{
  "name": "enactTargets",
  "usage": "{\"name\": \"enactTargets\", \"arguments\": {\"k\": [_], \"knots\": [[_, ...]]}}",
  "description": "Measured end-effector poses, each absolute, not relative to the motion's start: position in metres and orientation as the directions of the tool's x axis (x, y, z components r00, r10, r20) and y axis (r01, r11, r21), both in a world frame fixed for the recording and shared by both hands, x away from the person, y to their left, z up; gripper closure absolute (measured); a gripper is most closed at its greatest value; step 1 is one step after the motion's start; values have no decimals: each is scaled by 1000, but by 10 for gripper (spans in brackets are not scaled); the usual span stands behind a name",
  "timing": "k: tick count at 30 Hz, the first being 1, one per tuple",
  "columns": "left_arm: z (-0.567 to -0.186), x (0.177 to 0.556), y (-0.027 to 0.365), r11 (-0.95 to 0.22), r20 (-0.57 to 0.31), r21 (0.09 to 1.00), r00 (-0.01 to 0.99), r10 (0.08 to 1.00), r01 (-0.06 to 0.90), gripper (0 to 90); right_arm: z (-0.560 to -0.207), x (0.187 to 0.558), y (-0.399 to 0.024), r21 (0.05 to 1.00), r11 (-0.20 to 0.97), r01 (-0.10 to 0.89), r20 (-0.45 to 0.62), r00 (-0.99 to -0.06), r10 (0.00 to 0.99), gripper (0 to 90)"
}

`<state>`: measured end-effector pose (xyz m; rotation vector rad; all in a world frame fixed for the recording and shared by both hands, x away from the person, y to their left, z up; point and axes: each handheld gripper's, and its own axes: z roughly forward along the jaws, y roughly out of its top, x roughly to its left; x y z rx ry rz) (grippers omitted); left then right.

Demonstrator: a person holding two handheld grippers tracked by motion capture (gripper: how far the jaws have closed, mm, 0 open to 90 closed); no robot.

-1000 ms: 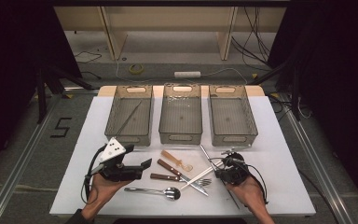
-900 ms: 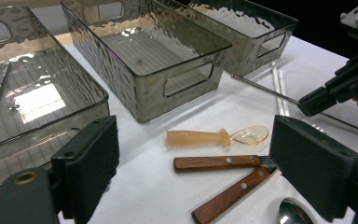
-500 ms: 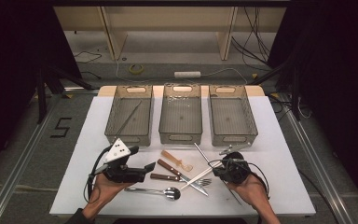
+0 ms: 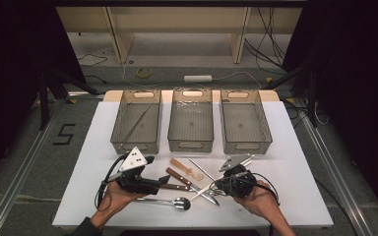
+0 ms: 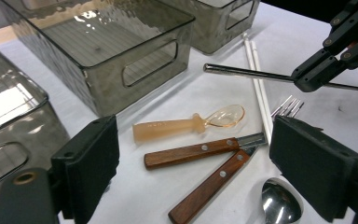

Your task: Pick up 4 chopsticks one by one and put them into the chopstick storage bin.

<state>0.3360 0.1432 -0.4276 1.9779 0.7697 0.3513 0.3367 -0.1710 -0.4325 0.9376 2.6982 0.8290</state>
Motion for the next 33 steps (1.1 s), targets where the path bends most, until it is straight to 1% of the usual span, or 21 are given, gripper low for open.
{"name": "enactTargets", "arguments": {"k": [4,12,16,20,25,28,33], "knots": [[-429,337,137,-378,-54,853,781,623,360,154,-431,336,-164,550,686,476,-2,-821,571,865],[-431,340,125,-435,-26,838,821,571,329,155,-430,333,-155,537,728,427,-18,-857,515,865],[-434,343,117,-484,-3,818,843,537,311,156,-430,331,-149,527,749,402,-27,-873,487,865],[-436,344,107,-526,14,800,867,497,289,164,-429,328,-143,514,782,352,-47,-899,436,866],[-439,343,99,-587,54,774,899,435,237,238,-428,323,-137,497,811,307,-60,-921,385,866],[-440,341,96,-623,75,755,918,390,203,299,-428,320,-134,488,820,299,-54,-927,370,866],[-443,338,93,-663,91,728,934,345,174,374,-427,318,-132,485,830,275,-49,-939,340,865]]}}
